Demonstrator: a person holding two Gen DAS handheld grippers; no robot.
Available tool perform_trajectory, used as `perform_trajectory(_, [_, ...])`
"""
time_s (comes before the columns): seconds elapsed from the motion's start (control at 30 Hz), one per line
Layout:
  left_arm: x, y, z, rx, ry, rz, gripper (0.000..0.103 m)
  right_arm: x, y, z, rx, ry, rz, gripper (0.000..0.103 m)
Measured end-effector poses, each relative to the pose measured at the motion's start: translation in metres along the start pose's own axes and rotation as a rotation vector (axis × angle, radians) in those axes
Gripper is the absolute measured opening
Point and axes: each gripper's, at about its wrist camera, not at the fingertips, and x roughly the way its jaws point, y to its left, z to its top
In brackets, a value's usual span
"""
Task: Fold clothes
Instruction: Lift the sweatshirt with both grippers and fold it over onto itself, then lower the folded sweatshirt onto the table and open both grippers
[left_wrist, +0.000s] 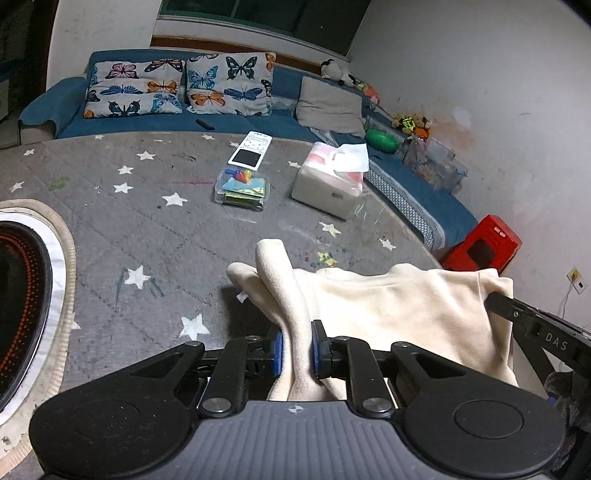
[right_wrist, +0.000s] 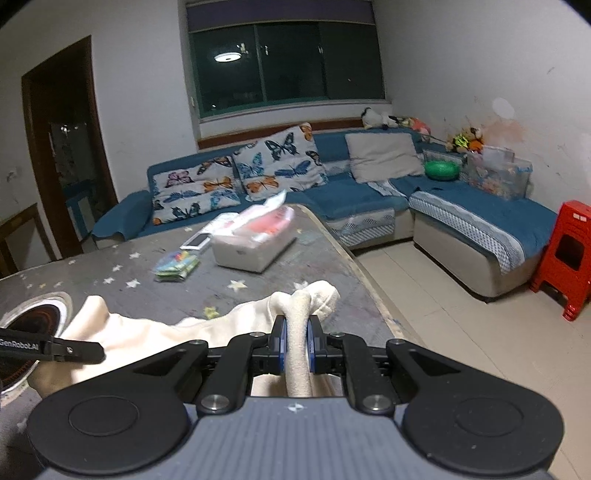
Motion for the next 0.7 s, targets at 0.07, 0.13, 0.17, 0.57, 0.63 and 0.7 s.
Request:
perform_trajectory(0.07, [0.002, 0.000, 0.000, 0.002, 0.002, 0.003, 0.016, 0.002, -0.002, -0.003, 0.002, 0.008, -0.006, 0.010])
perform_trajectory(0.13, [0.003, 0.001, -0.001, 0.005, 0.007, 0.008, 0.017, 0.004, -0.004, -0.006, 0.005, 0.015, -0.011, 0.010])
perform_trajectory(0.17, [0.004, 0.001, -0.002, 0.006, 0.010, 0.010, 0.017, 0.005, -0.005, -0.007, 0.006, 0.018, -0.014, 0.010])
perform_trajectory(0.57, [0.012, 0.010, -0.008, 0.002, 0.046, 0.039, 0.022, 0.022, -0.017, -0.020, 0.017, 0.077, -0.049, 0.011])
perform_trajectory(0.63, [0.013, 0.011, -0.009, 0.004, 0.049, 0.046, 0.023, 0.025, -0.018, -0.021, 0.018, 0.089, -0.059, 0.011])
perform_trajectory(0.7, [0.014, 0.013, -0.010, 0.006, 0.051, 0.053, 0.026, 0.029, -0.023, -0.024, 0.024, 0.103, -0.074, 0.011])
